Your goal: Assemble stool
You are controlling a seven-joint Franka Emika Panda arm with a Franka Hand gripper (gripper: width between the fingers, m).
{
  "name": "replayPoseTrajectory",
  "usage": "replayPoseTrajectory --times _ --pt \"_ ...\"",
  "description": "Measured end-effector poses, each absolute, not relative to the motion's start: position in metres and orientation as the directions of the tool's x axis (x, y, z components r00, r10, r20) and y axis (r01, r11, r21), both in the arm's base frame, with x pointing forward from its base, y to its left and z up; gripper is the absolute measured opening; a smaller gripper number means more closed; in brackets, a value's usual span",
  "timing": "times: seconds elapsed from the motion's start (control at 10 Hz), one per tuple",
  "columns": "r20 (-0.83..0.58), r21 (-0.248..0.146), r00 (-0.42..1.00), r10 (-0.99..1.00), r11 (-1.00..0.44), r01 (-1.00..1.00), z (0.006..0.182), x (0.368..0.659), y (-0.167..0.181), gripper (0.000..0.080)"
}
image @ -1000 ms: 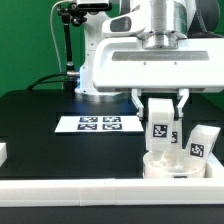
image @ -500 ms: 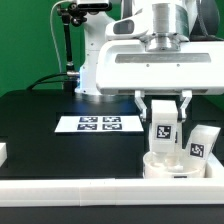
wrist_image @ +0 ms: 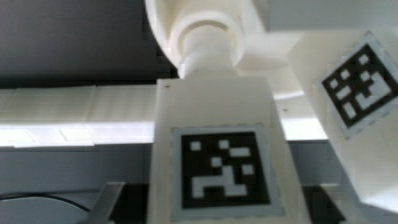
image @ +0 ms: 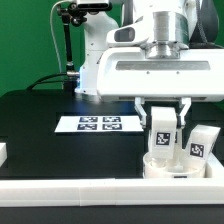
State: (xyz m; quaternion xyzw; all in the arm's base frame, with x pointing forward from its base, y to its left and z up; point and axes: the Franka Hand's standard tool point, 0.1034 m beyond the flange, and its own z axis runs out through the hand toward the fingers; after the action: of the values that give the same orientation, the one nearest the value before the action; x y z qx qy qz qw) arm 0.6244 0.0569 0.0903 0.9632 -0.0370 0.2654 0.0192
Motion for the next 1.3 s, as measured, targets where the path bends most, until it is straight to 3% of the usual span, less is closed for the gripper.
replayPoseTrajectory --times 1.3 --pt "0.59 0.039 0.807 -0.025 -0.997 -0.059 0.082 0.6273 0.0586 0.0338"
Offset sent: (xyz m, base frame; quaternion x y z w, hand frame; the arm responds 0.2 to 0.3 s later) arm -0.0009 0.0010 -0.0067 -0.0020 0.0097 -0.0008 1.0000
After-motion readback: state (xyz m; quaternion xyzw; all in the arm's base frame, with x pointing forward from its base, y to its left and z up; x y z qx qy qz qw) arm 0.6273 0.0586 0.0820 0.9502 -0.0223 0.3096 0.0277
